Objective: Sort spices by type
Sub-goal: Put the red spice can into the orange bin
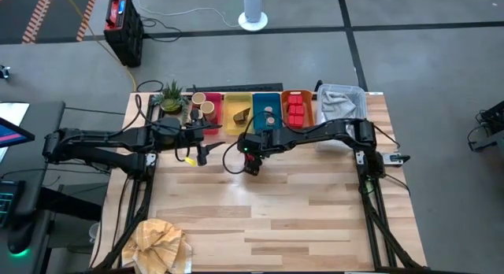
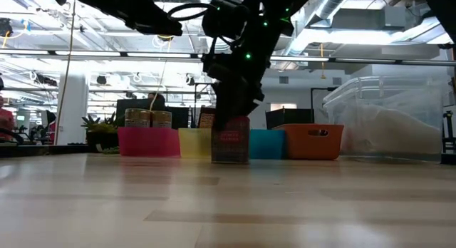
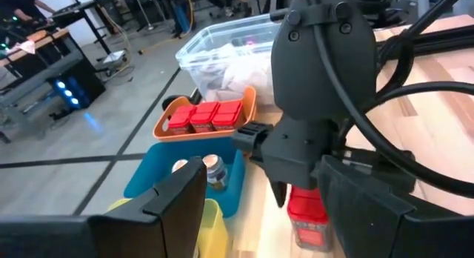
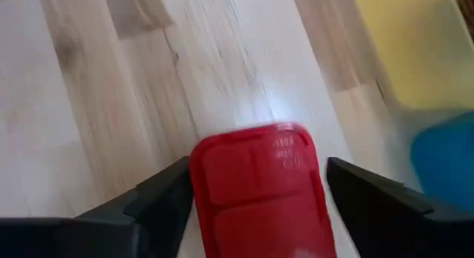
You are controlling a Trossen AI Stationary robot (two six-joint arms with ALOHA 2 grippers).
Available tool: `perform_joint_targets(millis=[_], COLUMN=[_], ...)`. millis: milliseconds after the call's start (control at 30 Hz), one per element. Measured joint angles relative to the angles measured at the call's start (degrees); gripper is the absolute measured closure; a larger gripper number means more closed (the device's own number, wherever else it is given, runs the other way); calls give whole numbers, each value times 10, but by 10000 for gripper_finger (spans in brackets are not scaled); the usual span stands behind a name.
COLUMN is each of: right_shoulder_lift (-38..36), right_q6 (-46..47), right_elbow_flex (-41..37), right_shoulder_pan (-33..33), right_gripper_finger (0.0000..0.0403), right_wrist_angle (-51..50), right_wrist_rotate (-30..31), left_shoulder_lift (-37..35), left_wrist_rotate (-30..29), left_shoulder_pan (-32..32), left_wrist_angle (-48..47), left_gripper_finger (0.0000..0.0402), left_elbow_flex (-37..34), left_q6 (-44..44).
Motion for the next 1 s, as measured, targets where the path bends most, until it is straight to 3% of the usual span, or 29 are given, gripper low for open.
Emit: perform_joint_targets(millis=[267,533,767,867,1000], right_shoulder_lift=[0,-17,-95,-129,-174], right_q6=[-3,-15,14,32,87], right_elbow_flex=[0,0,32,35,39], right_shoulder_pan=[-7,-8,-27,-43,-81], right_gripper_finger=[164,164,164,164,164], right_wrist_angle=[-36,-95,-226,-266,-320], right_wrist_rotate=[-1,-3,0,32,139], left_shoulder_lift=[0,0,0,0,0], left_wrist_rotate=[-1,-1,-1,-1,-1], left_shoulder_pan=[0,0,0,0,0], left_wrist_angle=[-7,-7,-8,-8,-12], left_gripper_finger=[157,157,157,157,157], left_elbow_flex=[0,0,0,0,0], left_q6=[0,-3,-5,-13,-14])
